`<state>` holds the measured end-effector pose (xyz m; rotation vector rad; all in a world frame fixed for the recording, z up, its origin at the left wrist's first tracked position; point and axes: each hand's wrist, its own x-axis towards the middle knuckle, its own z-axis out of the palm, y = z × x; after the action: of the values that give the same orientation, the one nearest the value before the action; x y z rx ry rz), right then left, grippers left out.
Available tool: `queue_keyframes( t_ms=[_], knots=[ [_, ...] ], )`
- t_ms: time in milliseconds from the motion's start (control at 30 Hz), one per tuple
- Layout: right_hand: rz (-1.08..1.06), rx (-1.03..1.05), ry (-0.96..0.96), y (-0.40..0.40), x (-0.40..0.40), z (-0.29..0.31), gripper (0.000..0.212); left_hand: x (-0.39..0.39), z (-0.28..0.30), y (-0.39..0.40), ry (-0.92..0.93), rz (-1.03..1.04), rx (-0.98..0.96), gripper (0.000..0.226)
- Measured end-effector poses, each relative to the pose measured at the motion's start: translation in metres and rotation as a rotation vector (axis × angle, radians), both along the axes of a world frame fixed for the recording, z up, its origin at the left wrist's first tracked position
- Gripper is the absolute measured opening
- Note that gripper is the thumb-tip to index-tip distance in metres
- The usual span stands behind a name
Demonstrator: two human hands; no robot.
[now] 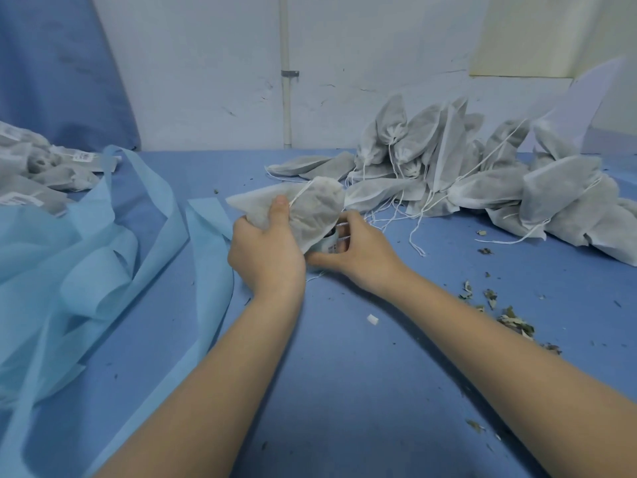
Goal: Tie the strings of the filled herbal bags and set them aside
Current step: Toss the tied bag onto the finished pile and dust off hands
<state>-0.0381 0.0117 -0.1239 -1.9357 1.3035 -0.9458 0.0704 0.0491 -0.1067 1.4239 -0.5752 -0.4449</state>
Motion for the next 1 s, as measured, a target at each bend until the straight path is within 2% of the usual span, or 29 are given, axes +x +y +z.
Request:
queue_keyframes(
  t_ms=[100,267,667,833,1000],
  knots=[
    [-0.002,0.039,-0.055,0.008,-0.009,-0.002,0.067,0.001,-0.001,0.000,0.004,0.005,0.022,0.041],
    [-0.061,0.015,-0.119,0.015,-0.018,-0.004,0.036,0.003,-0.002,-0.002,0.006,0.002,0.052,0.043],
    [-0.155,-0.092,-0.127,0.011,-0.015,-0.002,0.015,0.000,-0.004,0.000,-0.033,-0.008,0.091,0.038],
    [-0.180,-0.101,-0.060,0.015,-0.014,-0.001,0.015,-0.001,-0.004,0.001,-0.031,-0.024,0.100,0.038],
    [-0.128,-0.198,0.190,0.028,-0.010,-0.002,0.013,-0.001,-0.006,0.001,-0.046,-0.011,0.077,0.045]
  ],
)
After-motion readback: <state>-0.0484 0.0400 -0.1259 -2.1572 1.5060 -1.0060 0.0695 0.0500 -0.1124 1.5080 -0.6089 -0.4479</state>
